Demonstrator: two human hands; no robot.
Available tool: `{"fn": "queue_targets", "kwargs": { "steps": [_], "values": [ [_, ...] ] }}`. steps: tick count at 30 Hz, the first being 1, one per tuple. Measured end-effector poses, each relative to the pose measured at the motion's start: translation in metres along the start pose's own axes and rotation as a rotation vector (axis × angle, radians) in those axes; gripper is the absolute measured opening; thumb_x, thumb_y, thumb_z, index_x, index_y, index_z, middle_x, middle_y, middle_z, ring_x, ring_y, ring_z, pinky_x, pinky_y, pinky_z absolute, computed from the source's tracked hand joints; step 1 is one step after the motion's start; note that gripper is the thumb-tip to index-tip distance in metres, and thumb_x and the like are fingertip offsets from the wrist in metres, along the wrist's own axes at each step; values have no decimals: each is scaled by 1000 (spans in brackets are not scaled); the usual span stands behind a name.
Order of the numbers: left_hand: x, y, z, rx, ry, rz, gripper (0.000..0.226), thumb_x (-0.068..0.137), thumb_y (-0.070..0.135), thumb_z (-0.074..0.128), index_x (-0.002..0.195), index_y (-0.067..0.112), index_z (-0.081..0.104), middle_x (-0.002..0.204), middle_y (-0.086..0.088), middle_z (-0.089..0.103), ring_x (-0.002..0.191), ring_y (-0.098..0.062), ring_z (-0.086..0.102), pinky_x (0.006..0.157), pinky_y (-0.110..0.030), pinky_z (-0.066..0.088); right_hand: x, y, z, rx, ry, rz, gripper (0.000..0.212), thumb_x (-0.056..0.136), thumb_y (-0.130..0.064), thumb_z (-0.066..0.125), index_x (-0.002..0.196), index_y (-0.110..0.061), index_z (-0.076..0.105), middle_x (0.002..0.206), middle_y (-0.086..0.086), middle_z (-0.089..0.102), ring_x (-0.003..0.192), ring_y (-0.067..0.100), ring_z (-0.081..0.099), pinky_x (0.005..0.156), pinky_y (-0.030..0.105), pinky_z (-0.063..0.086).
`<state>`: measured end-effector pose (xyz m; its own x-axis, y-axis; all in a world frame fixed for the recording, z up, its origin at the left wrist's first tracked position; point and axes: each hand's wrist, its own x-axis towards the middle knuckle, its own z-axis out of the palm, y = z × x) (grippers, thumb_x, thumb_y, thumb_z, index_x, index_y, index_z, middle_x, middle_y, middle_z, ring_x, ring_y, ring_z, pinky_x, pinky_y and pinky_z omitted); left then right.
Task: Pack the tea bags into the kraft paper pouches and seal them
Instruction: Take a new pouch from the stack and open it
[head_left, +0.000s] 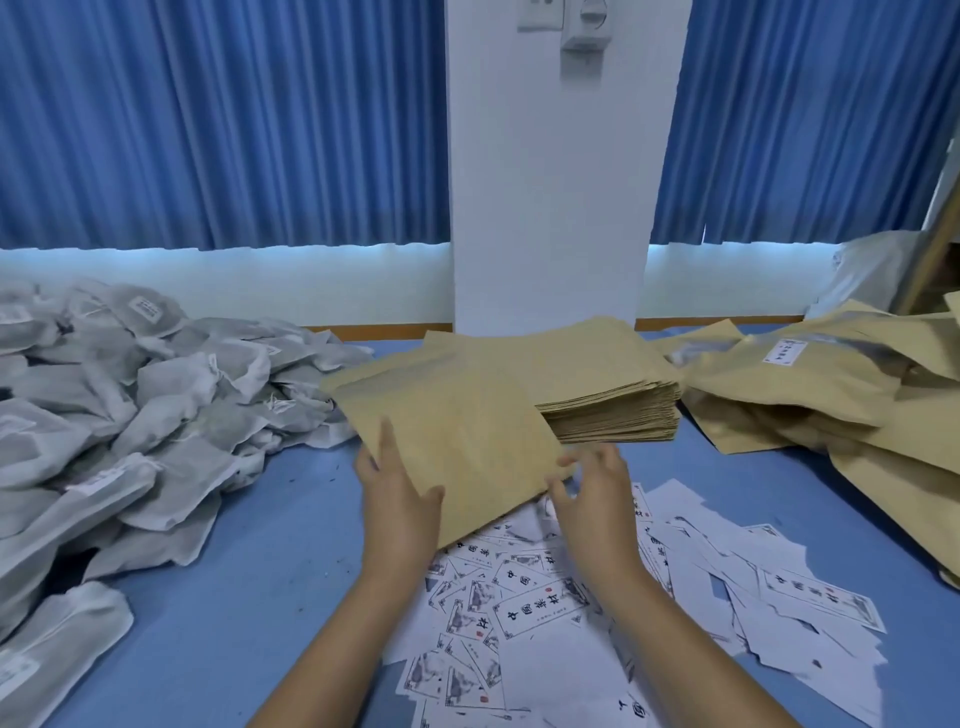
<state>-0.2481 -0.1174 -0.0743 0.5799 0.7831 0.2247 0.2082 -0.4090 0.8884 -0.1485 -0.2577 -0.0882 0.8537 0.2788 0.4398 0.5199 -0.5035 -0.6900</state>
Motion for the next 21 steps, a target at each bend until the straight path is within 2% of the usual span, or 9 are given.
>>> {"fn": "queue_targets", "kwargs": {
  "steps": [2,4,6,9,12,15,18,20,21],
  "values": [
    [1,0,2,-71,-67,-34,79,87,3,66,152,16,21,153,-8,27,124,-13,41,90,-7,24,1,-6,-3,318,-76,327,21,86,-17,68,87,-7,49,90,5,48,75,17,50,65,33,43],
    [3,0,-1,-136,-111,-81,72,87,3,66,149,13,31,152,-4,33,138,-16,33,108,-22,26,0,-10,-9,727,-183,641,20,87,-17,68,85,-2,55,82,11,56,66,18,51,74,29,47],
    [5,0,-4,-215,-133,-122,68,86,1,66,147,13,36,150,-2,37,137,-18,37,112,-34,32,1,-9,-16,912,-223,802,26,87,-19,68,100,1,59,87,11,62,64,19,54,89,33,51],
    [6,-1,-7,-396,-177,-214,64,86,-3,64,142,17,44,144,-2,44,124,-23,51,103,-41,44,1,-9,-21,958,-260,825,29,86,-23,70,99,-1,56,90,9,59,62,19,52,77,32,55],
    [7,0,-8,-662,-208,-338,58,87,-8,60,137,18,49,118,4,59,99,-21,64,74,-26,55,-1,-11,-23,995,-279,826,24,84,-24,72,90,-6,58,94,11,59,70,20,56,64,28,57],
    [9,1,-8,-752,-215,-378,57,88,-7,59,137,19,50,124,-2,59,86,-19,65,62,-22,53,-3,-14,-23,1157,-352,865,21,82,-21,73,95,-8,62,99,15,58,68,23,56,64,34,59],
    [9,-2,-5,-526,-175,-297,62,87,-2,64,140,21,44,135,-5,47,107,-26,61,84,-36,54,-4,-20,-20,1341,-372,768,7,88,-8,64,93,-4,64,99,16,64,70,21,60,58,28,58],
    [3,0,-3,7,-35,-98,73,84,8,69,146,17,33,153,-17,17,138,-31,31,107,-37,37,-5,-21,-14,1221,-294,622,8,93,-2,57,94,1,64,90,13,66,65,15,63,58,21,55],
    [-1,1,-2,249,82,114,75,83,14,70,147,14,30,155,-22,3,144,-34,15,112,-39,29,-6,-21,-11,1128,-251,572,10,94,-2,55,94,2,64,89,13,67,62,13,63,59,19,54]
  ]
}}
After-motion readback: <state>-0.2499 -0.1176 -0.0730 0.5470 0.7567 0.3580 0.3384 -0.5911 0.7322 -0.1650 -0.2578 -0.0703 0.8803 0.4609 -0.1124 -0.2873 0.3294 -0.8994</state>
